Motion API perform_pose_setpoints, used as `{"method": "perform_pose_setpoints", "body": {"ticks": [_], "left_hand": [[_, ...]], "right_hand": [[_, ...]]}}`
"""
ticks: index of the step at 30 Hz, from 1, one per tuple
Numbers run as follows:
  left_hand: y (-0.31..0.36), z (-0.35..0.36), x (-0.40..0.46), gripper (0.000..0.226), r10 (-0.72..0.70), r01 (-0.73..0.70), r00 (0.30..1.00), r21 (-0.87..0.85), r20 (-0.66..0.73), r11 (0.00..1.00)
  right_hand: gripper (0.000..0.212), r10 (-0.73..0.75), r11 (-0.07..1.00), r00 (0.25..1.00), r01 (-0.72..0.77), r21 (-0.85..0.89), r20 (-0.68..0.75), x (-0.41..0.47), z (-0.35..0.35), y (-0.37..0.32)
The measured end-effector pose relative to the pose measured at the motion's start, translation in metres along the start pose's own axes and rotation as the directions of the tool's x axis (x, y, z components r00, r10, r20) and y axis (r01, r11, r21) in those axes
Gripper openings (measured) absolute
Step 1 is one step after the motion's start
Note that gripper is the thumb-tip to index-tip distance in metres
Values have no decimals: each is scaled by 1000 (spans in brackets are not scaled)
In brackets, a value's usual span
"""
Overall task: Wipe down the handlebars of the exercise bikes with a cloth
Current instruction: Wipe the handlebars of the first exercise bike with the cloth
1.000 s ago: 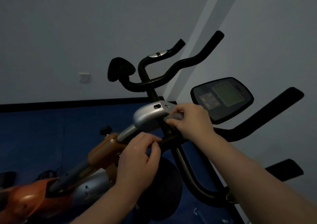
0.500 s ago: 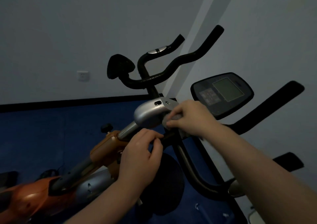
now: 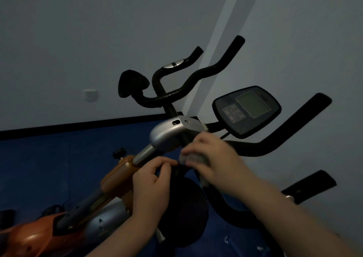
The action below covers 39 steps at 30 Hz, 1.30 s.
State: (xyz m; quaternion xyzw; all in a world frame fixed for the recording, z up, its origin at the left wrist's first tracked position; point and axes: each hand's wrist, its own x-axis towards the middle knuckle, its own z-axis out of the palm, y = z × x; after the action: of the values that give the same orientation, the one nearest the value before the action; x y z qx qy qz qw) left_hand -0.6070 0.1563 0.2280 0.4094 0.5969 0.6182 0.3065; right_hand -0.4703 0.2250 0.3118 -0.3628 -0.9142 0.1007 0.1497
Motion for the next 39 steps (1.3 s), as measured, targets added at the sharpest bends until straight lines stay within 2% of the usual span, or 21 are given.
{"method": "perform_pose_setpoints", "body": {"ticks": [1, 3, 5, 8, 9, 12, 17, 18, 19, 21, 22, 24, 26, 30, 31, 32, 34, 35, 36, 37, 39], "left_hand": [[1, 0, 0, 38, -1, 1, 1000, -7, -1, 1000], [2, -1, 0, 37, 4, -4, 1000, -4, -1, 1000], [5, -2, 0, 33, -1, 0, 1000, 7, 31, 1000], [11, -1, 4, 27, -24, 24, 996, -2, 86, 1000], [13, -1, 5, 26, -36, 39, 995, -25, 93, 999], [19, -3, 10, 27, -55, 63, 992, -59, 116, 996], [26, 1, 13, 23, -42, 32, 976, 51, 211, 998], [29, 4, 16, 21, -21, 0, 970, 89, 241, 996], [32, 8, 19, 20, -2, -32, 960, 118, 279, 992], [38, 16, 27, 19, 14, -73, 938, 156, 347, 985], [39, 19, 30, 19, 14, -85, 929, 177, 369, 981], [41, 25, 33, 20, 8, -84, 928, 190, 372, 978], [38, 25, 34, 22, 4, -48, 940, 120, 341, 992], [31, 18, 31, 23, 23, -56, 929, 80, 369, 995], [31, 17, 31, 24, 29, -68, 923, 87, 384, 994], [30, 16, 31, 24, 30, -71, 921, 90, 389, 993], [30, 17, 31, 23, 21, -64, 924, 101, 382, 993], [30, 18, 31, 22, 18, -66, 925, 115, 379, 991], [29, 19, 31, 22, 18, -74, 925, 133, 381, 988], [29, 19, 31, 21, 26, -91, 922, 150, 387, 985], [29, 18, 31, 22, 63, -143, 910, 167, 410, 976]], "right_hand": [[23, -32, 999, 999, 33, -39, 18, -9, 5, -2], [20, -55, 994, 997, 51, -95, -47, -21, 1, 8], [20, 34, 991, 989, -52, -123, -144, -26, -13, 24], [20, 200, 971, 932, -230, -66, -302, -22, -13, 23], [18, 199, 974, 927, -222, -37, -318, -19, -3, 14], [21, 98, 995, 970, -103, -13, -222, -22, 17, -5], [21, 273, 957, 901, -290, -1, -338, -45, -22, 30], [20, 311, 942, 861, -336, 8, -403, -46, -30, 34], [19, 378, 913, 787, -404, 56, -488, -46, -37, 39], [19, 494, 837, 578, -518, 176, -649, -47, -51, 49], [19, 531, 802, 503, -559, 212, -682, -47, -54, 51], [18, 590, 739, 450, -635, 224, -670, -47, -41, 43], [16, 575, 758, 491, -621, 200, -655, -41, -8, 20], [25, 558, 826, 745, -453, 337, -366, -35, 21, -13], [25, 545, 834, 755, -441, 332, -364, -37, 12, -7], [24, 550, 834, 726, -452, 315, -413, -40, -2, 2], [23, 583, 800, 578, -531, 278, -571, -45, -28, 23], [23, 609, 764, 501, -579, 285, -614, -45, -32, 27], [22, 626, 736, 458, -615, 283, -632, -42, -29, 25], [21, 621, 733, 473, -632, 251, -625, -37, -19, 18], [20, 574, 802, 638, -566, 194, -513, -28, 13, -4]]}}
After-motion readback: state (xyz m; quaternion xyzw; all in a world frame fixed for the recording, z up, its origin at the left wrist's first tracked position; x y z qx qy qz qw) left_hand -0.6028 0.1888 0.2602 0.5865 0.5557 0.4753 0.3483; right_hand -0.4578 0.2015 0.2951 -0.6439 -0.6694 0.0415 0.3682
